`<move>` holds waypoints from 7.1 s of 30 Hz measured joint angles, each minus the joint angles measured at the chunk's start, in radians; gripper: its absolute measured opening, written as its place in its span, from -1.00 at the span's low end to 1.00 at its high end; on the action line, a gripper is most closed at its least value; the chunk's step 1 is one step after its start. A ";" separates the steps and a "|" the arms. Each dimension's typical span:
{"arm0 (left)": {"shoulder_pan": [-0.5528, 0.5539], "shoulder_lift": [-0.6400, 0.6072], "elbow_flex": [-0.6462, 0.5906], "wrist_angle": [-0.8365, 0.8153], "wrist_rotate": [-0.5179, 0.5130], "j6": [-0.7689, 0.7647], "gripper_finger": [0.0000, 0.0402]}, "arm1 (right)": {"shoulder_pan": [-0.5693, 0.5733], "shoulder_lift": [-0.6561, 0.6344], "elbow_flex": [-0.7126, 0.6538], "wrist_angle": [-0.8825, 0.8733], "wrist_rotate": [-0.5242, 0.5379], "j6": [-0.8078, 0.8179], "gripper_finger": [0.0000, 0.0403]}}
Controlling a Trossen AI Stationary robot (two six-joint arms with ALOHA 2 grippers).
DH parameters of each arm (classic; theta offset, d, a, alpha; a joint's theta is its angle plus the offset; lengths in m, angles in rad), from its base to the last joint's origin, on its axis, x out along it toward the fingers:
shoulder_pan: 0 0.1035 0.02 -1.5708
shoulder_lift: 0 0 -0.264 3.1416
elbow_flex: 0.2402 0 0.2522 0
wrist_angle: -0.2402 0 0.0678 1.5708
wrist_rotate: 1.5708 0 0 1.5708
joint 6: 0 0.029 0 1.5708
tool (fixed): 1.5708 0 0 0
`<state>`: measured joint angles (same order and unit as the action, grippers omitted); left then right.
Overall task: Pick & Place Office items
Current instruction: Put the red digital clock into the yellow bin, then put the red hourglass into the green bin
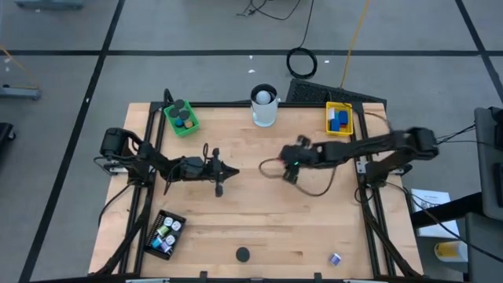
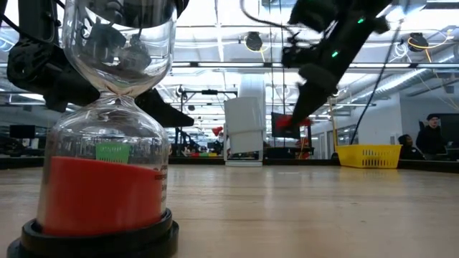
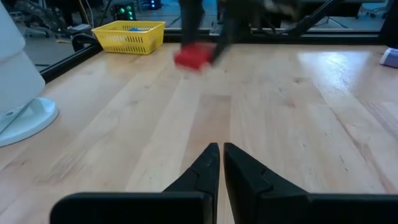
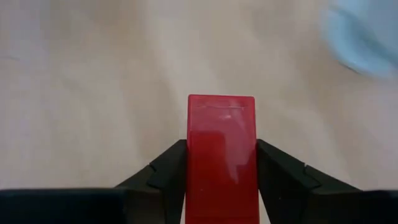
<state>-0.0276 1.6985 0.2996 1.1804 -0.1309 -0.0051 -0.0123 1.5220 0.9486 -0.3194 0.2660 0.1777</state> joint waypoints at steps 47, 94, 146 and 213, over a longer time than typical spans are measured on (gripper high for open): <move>0.001 0.000 0.000 -0.009 -0.003 0.000 -0.85 | -0.779 -0.306 -0.374 -0.015 0.494 0.262 -0.23; -0.096 0.000 0.044 -0.094 0.001 0.133 -0.98 | -0.247 -0.575 -0.373 -0.172 0.359 0.178 -0.99; -0.720 0.293 0.468 -0.335 -0.298 -0.355 0.54 | 0.519 0.173 -0.372 0.959 0.545 0.147 -1.00; -0.045 -0.531 -0.269 -0.333 -0.803 -0.150 -0.11 | 0.545 0.173 -0.373 0.960 0.549 0.124 -1.00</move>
<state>-0.0722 1.1677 0.0309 0.8479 -0.9342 -0.1556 0.5323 1.6947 0.5758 0.6403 0.8150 0.3016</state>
